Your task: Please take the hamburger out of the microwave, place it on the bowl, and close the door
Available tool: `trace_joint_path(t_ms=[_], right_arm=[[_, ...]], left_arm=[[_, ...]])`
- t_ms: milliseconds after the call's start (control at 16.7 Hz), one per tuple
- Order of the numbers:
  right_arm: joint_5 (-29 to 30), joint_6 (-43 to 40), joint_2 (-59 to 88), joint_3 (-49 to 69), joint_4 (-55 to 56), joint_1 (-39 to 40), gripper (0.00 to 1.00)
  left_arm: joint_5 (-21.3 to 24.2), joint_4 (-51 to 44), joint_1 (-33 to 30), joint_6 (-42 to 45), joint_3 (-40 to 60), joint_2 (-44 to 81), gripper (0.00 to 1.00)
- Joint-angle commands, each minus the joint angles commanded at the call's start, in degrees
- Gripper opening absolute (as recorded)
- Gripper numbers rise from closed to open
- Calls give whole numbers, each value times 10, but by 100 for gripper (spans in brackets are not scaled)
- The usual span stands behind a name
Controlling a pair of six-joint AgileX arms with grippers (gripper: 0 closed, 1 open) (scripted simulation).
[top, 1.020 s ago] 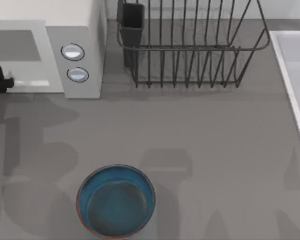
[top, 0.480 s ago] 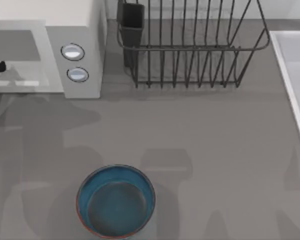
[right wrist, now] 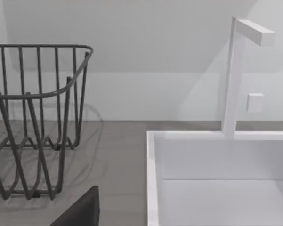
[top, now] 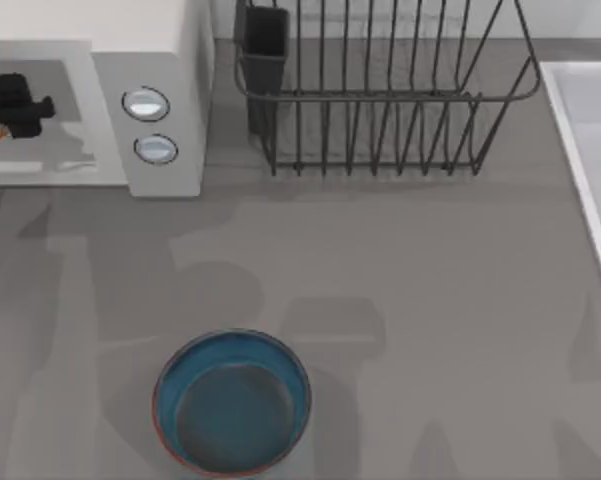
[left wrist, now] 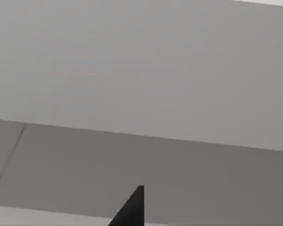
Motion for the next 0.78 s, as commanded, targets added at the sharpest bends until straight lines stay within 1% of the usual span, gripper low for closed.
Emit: trace_joint_path(t_ms=[120,300,480,780], right_arm=[[0,0,0,0,0,0,100],[0,0,0,0,0,0,100],[0,0,0,0,0,0,100],[0,0,0,0,0,0,100]], left_arm=[[-52,-72,-54,-76,40,14,0],[-146,-218,-154,-233,112,37,0],[-245,-395,-266,-428,184,62,0],[-396,-724,-452,-795,280,114,0]])
